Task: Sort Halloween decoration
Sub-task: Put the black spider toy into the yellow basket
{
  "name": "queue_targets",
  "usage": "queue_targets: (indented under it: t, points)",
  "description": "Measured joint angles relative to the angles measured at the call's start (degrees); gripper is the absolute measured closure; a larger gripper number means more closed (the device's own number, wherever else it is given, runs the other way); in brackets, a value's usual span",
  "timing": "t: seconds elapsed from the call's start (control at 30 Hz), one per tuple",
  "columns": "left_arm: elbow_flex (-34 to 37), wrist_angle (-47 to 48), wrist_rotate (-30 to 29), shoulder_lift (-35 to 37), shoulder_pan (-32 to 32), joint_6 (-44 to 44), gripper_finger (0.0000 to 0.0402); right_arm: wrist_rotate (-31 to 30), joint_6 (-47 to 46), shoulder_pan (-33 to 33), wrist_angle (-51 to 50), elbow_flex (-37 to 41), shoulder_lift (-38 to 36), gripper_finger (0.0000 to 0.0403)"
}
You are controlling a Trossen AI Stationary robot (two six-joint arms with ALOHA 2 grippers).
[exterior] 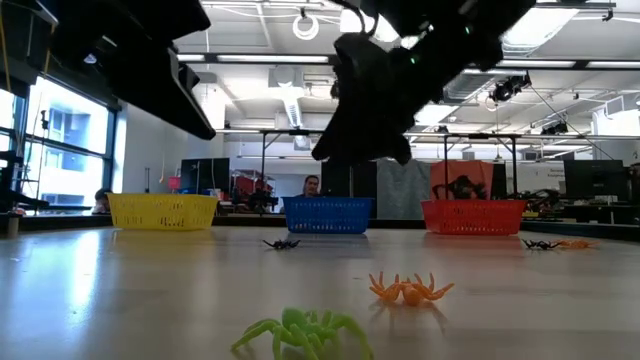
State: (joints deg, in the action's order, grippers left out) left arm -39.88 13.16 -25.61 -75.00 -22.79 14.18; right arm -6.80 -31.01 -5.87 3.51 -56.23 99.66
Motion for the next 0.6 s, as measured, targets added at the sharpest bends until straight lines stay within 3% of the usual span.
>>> queue_targets:
  t: [0.23, 0.5, 0.6]
  points:
    - [0.00, 1.62, 1.40, 0.00, -0.26, 2.77, 0.0279, 2.53, -5.45, 1.09, 12.19, 5.65, 4.35, 0.0263]
    - [0.02, 2.96, 1.48, 0.00, -0.24, 2.74, 0.0234, 7.54, -3.98, 0.96, 11.41, -3.34, 14.54, 0.0263]
    - [0.04, 4.17, 1.52, 0.00, -0.24, 2.93, 0.0229, 8.51, -2.94, 0.96, 6.75, -7.22, 16.33, 0.0263]
